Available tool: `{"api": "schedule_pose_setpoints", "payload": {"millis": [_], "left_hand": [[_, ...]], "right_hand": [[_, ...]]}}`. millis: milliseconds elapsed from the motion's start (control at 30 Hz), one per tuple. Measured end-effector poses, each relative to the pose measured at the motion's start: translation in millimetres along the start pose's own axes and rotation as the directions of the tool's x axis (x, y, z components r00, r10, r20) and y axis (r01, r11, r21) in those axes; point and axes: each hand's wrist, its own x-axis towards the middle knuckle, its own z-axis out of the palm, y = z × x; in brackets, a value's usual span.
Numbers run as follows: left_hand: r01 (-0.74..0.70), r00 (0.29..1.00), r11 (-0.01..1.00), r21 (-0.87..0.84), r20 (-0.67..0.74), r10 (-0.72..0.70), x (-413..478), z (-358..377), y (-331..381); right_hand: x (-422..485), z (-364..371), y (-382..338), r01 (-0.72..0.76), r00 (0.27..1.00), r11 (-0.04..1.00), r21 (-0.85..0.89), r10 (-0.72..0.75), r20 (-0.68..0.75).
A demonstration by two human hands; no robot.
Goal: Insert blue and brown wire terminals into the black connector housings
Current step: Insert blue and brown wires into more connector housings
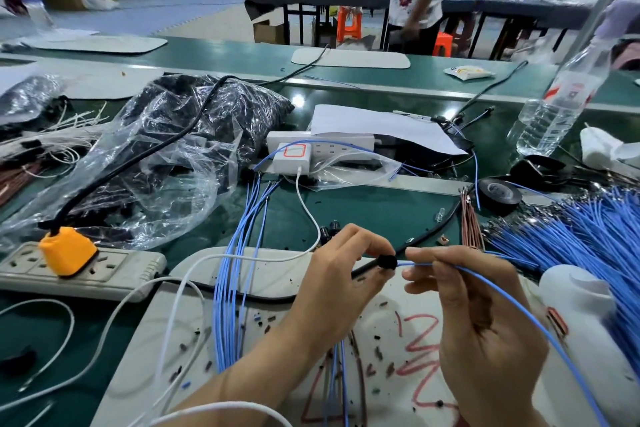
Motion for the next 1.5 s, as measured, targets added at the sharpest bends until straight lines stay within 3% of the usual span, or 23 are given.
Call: {"api": "schedule_pose_setpoints", "payload": {"millis": [467,1200,1333,1500], "left_hand": [[0.003,1.0,1.0,-0.001,0.005,-0.003,-0.5,2.9,-3.6],[-0.011,1.0,0.999,-0.053,0.028,0.013,-2.2,2.2,0.3],[-0.053,0.998,0.996,-0.069,0.024,0.054,-2.4,2.1,0.6],[-0.016,1.0,0.985,-0.175,0.003,0.017,-1.6,1.8,0.6]], "right_hand": [[3.7,-1.4,-3.0,0.015,0.999,1.0,-0.009,-0.015,-0.047],[4.6,-2.7,-1.2,-0.112,0.994,0.994,-0.004,0.112,-0.005],[3.2,-1.6,0.2,-0.176,0.982,0.982,-0.073,0.18,0.054],[5.7,-1.9,6.9,-0.118,0.983,0.959,-0.256,0.149,0.104]]}}
